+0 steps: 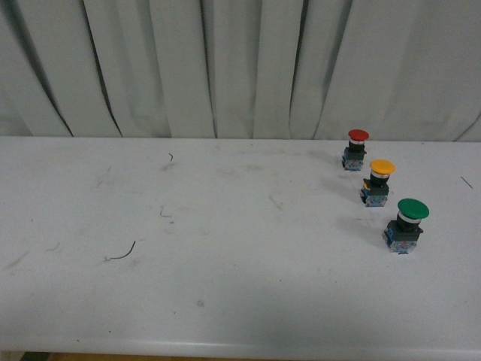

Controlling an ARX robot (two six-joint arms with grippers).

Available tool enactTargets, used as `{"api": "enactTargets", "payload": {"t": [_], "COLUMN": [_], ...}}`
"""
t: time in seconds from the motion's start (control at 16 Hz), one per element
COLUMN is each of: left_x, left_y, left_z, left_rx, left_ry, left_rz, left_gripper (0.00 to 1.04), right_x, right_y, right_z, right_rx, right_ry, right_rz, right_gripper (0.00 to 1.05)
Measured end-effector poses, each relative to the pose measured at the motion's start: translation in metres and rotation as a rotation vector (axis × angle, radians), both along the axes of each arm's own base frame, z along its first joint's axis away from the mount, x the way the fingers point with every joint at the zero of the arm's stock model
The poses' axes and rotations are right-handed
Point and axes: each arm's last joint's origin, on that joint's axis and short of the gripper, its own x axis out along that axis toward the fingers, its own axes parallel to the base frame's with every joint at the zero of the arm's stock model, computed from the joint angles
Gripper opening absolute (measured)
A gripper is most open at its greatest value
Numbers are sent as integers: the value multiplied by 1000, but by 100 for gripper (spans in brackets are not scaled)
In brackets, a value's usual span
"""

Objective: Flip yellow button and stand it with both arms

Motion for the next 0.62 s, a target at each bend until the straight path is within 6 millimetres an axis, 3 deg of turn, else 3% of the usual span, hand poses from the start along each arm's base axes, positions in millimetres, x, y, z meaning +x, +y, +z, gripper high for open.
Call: {"api": "enactTargets", "payload": {"t": [0.12, 0.62], "left_x": [0, 0], "left_y": [0, 0], "left_z": [0, 0], "left_rx": [0, 0], "left_ry": [0, 0], "left_rz": [0, 0], "left_gripper": [98, 98], "right_x": [-5, -21], "right_y": [1, 1], "right_z": [-17, -40], "right_rx": [2, 2], "right_ry": [27, 10], "right_rz": [18, 19], "right_gripper": [2, 2]}}
